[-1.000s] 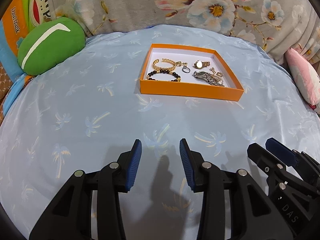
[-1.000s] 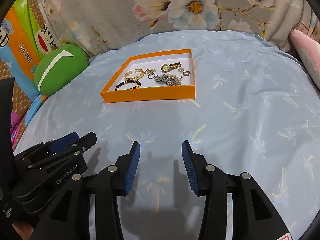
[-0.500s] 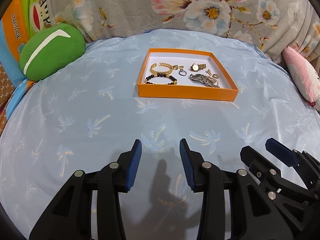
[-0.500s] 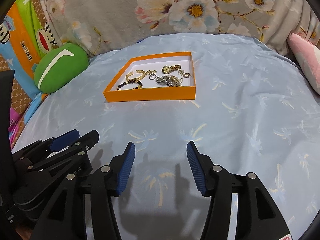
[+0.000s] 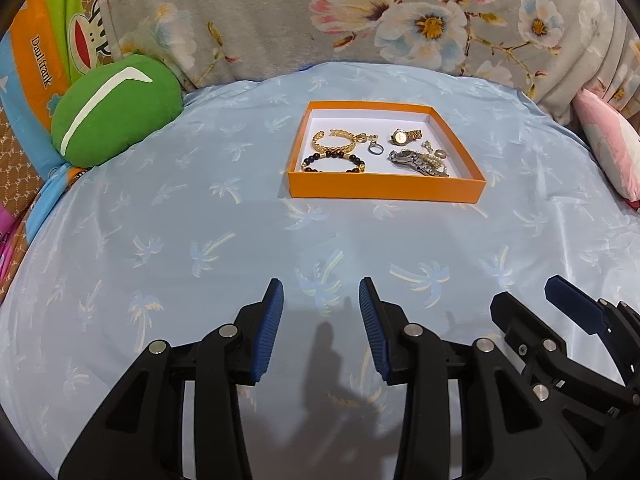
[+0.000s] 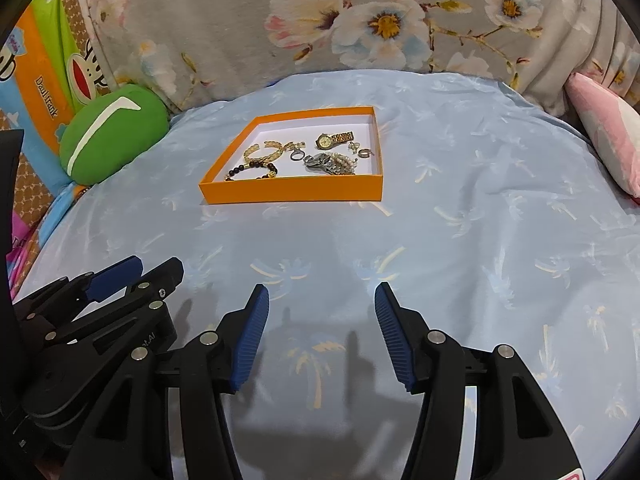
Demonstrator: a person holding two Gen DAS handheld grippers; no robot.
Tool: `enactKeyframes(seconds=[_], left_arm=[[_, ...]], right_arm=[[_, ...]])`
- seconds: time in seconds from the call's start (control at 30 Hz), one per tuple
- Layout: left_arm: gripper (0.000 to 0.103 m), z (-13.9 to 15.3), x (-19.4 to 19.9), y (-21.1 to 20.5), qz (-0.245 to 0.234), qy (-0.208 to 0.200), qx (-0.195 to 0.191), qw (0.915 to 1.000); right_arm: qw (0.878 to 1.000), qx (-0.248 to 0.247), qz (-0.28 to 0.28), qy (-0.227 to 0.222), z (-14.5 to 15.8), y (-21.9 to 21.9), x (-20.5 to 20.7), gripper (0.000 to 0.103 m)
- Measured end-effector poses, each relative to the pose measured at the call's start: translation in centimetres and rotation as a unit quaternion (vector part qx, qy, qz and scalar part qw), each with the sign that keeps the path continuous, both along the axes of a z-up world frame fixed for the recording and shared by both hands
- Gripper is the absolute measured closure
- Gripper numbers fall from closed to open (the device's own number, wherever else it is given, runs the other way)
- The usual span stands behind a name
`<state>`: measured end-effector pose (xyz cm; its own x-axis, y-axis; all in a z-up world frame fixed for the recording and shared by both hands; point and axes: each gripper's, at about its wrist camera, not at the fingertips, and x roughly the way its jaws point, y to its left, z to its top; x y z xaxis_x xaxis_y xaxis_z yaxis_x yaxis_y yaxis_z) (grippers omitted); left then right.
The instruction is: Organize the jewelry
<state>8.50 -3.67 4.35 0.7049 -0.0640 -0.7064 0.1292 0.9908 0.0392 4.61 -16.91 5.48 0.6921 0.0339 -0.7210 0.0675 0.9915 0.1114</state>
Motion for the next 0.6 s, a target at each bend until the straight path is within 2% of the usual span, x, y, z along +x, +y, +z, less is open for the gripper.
enactKeyframes(seconds=[0.6], left_arm=[[0.065, 0.08, 0.19, 0.10, 0.011, -0.003, 0.010, 0.9999]], right_arm=[[1.000, -0.006, -0.013, 0.006, -0.01, -0.04, 0.44, 0.044]])
